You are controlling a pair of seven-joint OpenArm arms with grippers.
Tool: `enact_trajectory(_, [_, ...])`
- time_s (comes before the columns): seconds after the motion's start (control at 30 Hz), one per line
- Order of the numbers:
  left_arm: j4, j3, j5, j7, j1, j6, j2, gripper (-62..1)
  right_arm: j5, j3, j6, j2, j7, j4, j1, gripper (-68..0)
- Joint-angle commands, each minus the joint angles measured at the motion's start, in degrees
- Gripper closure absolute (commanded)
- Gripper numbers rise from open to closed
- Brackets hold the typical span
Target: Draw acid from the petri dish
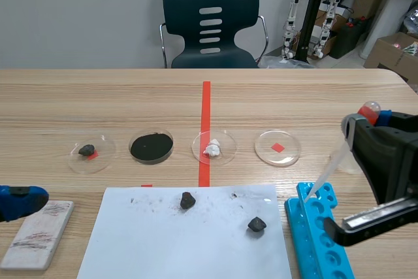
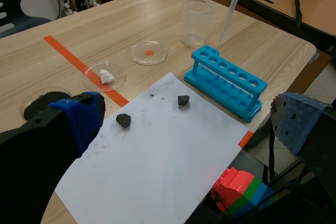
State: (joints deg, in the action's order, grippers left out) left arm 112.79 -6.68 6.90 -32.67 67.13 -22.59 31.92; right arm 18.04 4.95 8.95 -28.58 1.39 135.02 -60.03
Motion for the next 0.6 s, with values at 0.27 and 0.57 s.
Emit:
enact_trajectory(0.27, [0.4, 0.1, 0.4, -0.8, 0.3, -0.1, 0.2, -62.3, 0.1, -0.2, 0.1, -0.3, 1.5, 0.2, 1.8, -0.9])
enact_trajectory(0.57, [0.4, 0.1, 0.3, -0.8, 0.3, -0.1, 0.2, -62.3, 0.2, -0.2, 1.2, -0.3, -3.1, 0.2, 11.1, -0.8])
